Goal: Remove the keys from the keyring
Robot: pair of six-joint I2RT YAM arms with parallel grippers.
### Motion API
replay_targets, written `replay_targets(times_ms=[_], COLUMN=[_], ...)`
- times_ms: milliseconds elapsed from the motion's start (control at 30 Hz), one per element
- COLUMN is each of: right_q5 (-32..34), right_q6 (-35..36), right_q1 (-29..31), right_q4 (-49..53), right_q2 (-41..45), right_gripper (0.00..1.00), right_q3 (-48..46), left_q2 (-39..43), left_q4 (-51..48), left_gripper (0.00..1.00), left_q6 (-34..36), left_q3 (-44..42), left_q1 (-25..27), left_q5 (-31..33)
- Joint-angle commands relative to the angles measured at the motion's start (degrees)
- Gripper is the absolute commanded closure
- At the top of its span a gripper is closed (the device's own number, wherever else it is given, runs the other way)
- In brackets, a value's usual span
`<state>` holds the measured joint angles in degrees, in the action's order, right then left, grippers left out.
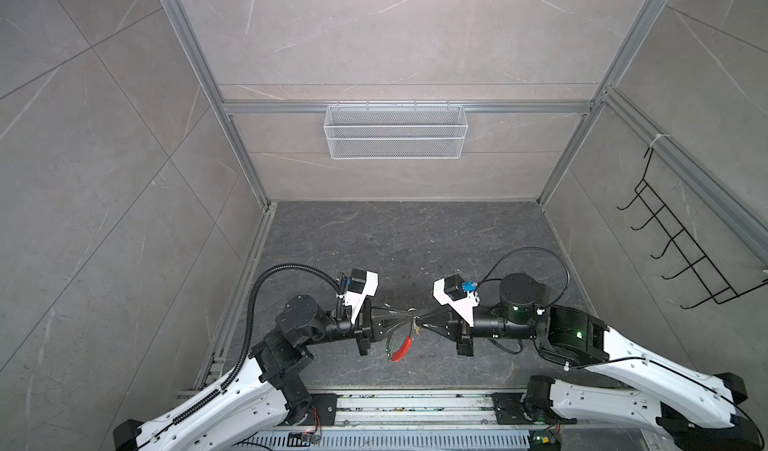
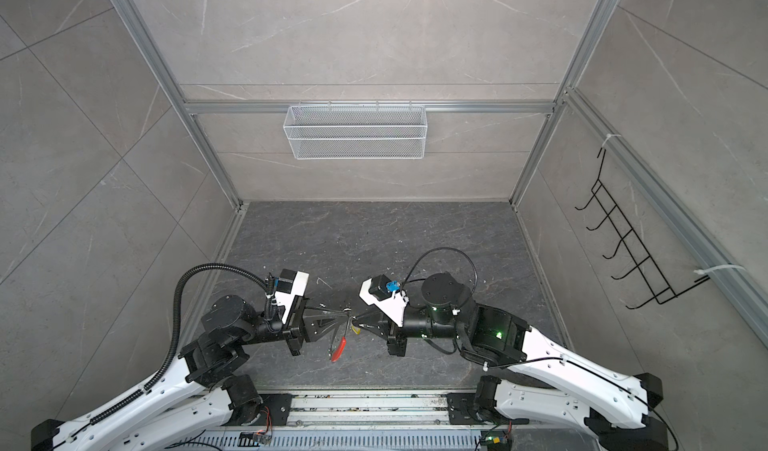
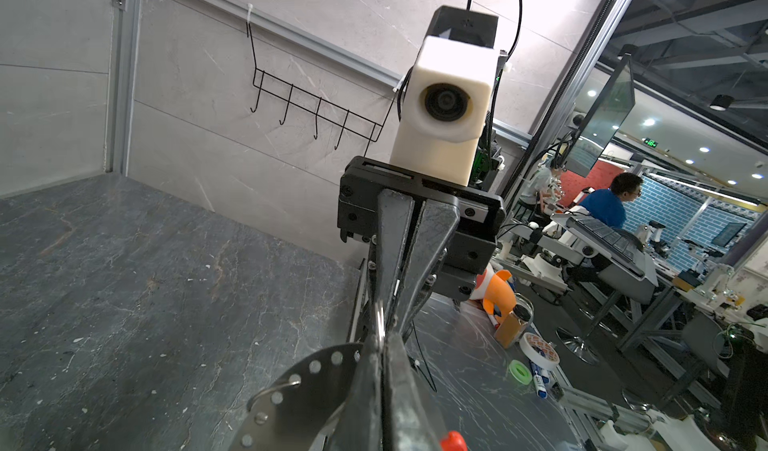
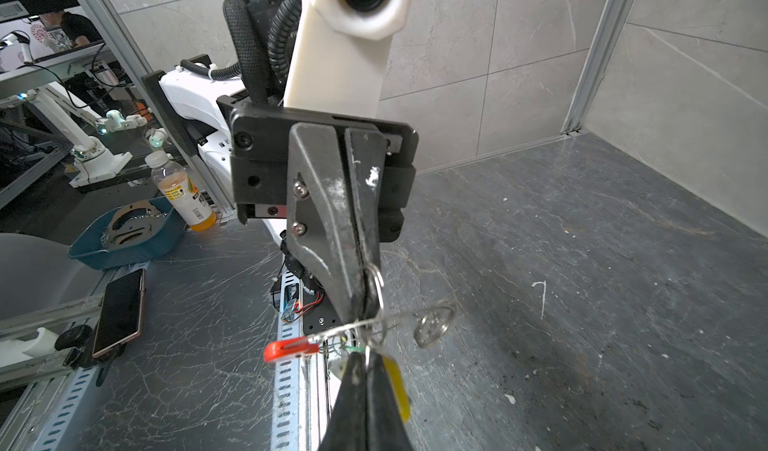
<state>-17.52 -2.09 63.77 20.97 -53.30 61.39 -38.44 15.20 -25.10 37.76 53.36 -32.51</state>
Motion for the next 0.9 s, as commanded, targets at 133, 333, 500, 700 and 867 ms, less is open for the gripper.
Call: replay_targets(times_ms=[133, 333, 500, 700, 867], right_q5=[0.9, 0.9, -0.6, 2.4, 3.6], right_q6=[0.9, -1.6, -5.1, -8.9, -9.8], right_q1=[1.9, 1.9, 1.9, 1.9, 1.9], right_q4=[2.9, 3.1, 1.3, -4.6, -5.6], right_q2=[-2.6, 0.3, 3.0, 5.6, 3.9], right_gripper=[0.98, 0.66, 0.57, 0.54, 0.54], right_q3=[0.7, 0.7, 0.5, -0.9, 0.4], left_q2=[0.0, 1.0, 1.3, 1.9, 2.4], left_q4=[3.9, -0.4, -0.6, 0.1, 0.4], left_gripper=[1.0, 1.0, 1.0, 1.0, 1.0], left_q6=[0.6, 2.8, 3.1, 3.2, 3.0], left_q3=[2.1, 2.6, 2.3, 1.8, 1.6], left_q1=[0.1, 0.1, 0.1, 0.1, 0.1], left_q5=[-2.2, -0.9, -0.4, -0.7, -0.7])
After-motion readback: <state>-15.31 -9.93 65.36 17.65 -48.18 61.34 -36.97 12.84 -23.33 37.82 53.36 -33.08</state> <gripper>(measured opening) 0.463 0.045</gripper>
